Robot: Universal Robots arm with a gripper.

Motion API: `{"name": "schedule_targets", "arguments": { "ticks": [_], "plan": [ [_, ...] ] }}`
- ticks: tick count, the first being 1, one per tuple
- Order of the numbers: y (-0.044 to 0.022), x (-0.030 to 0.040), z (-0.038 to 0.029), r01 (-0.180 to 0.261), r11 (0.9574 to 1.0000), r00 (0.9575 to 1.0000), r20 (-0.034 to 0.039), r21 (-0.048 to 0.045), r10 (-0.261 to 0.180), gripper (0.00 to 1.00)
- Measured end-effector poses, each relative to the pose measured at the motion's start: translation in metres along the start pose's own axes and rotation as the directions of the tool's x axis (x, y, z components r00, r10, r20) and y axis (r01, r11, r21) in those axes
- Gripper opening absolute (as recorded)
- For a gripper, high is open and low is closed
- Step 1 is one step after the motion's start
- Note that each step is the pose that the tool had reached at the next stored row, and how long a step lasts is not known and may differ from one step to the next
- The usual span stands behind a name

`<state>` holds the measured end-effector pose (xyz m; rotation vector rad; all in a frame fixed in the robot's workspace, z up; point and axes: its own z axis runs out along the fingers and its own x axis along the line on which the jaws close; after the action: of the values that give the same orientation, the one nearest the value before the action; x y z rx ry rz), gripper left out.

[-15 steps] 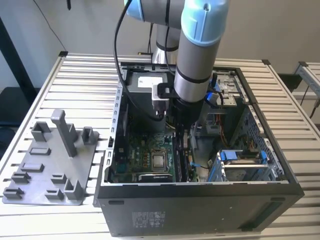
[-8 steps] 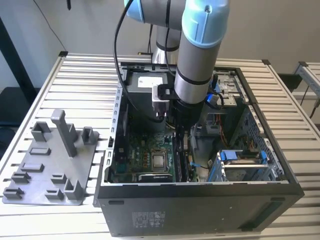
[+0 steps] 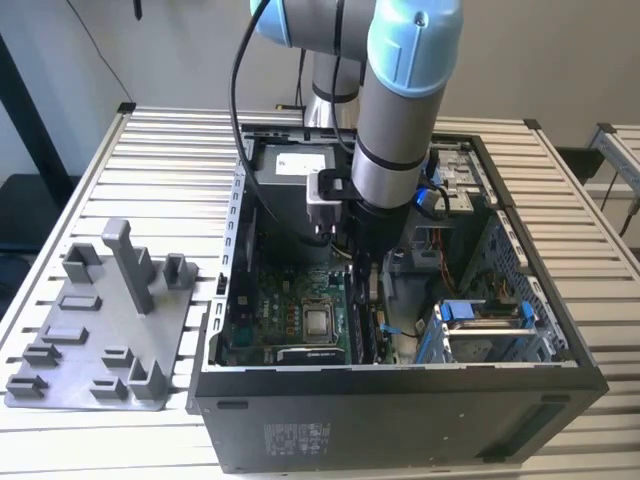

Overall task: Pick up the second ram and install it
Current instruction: 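Press down the second ram until it locks into place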

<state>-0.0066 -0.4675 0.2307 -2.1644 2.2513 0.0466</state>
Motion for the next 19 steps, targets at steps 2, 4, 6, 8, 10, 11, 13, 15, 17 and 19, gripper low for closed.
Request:
{"name": "schedule_targets", "arguments": {
  "ticks": [2,4,6,8,10,11,13,15,17,19],
  "plan": [
    [-0.0001,0.0001,0.0019,0.0,1.0,1.0,-0.0002,-0.0001,0.0,0.11],
    [-0.0002,0.0002,0.0055,0.0,1.0,1.0,-0.0003,-0.0001,0.0,0.11],
    [-0.0002,0.0005,0.0085,0.0,1.0,1.0,-0.002,-0.0007,0.0,0.11],
    [-0.0003,0.0006,0.0122,0.0,1.0,1.0,-0.0018,-0.0004,0.0,0.11],
    [-0.0004,0.0005,0.0136,0.0,1.0,1.0,-0.0025,-0.0006,0.0,0.11],
    [-0.0004,0.0002,0.0128,0.0,1.0,1.0,-0.0034,-0.0009,0.0,0.11],
    [-0.0004,-0.0003,0.0083,0.0,1.0,1.0,0.0026,-0.0003,0.0,0.11],
    [-0.0002,-0.0001,-0.0013,0.0,1.0,1.0,0.0,-0.0019,0.0,0.11],
    [-0.0001,-0.0004,-0.009,0.0,1.0,1.0,-0.0002,-0.0029,0.0,0.11],
    [-0.0001,-0.0005,-0.0137,0.0,1.0,1.0,-0.0001,-0.0032,0.0,0.11]
  ]
}}
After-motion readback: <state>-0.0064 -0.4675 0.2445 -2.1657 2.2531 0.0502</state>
